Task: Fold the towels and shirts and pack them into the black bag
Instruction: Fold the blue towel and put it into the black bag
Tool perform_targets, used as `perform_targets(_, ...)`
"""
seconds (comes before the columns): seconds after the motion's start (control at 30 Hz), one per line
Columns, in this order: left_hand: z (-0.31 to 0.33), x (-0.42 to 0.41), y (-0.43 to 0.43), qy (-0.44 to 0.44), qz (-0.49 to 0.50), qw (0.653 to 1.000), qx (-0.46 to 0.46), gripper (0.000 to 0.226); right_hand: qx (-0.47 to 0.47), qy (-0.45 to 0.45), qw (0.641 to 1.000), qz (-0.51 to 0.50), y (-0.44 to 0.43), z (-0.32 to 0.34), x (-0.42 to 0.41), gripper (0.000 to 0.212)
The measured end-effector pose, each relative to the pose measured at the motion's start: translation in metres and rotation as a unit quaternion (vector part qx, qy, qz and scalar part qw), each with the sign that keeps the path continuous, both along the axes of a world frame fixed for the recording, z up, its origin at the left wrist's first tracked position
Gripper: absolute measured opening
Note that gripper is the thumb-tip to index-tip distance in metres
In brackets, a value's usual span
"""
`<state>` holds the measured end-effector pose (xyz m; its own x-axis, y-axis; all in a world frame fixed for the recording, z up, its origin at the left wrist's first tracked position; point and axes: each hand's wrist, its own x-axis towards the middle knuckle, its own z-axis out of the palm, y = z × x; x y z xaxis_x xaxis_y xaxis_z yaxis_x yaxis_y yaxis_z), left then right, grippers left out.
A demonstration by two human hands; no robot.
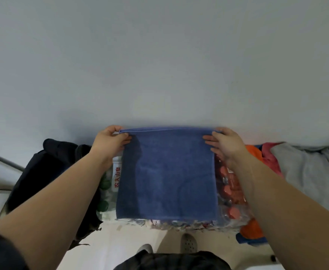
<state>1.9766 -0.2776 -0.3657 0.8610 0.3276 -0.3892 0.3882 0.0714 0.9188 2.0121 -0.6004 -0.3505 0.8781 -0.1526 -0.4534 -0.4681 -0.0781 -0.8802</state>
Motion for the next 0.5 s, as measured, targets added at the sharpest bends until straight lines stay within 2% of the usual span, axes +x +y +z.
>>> perform_targets(0.2,0.013,-0.013,-0.002,-0.046,0.02,0.999,0.012,0.016,0.041,-0.086,0.995,-0.002,-0.007,0.009,-0.009,0.019)
perform_targets(0.5,0.011,-0.12,-0.019,-0.001,0.06,0.997,0.057,0.007,-0.059,-0.039,0.995,0.065,-0.037,0.011,-0.103,0.014)
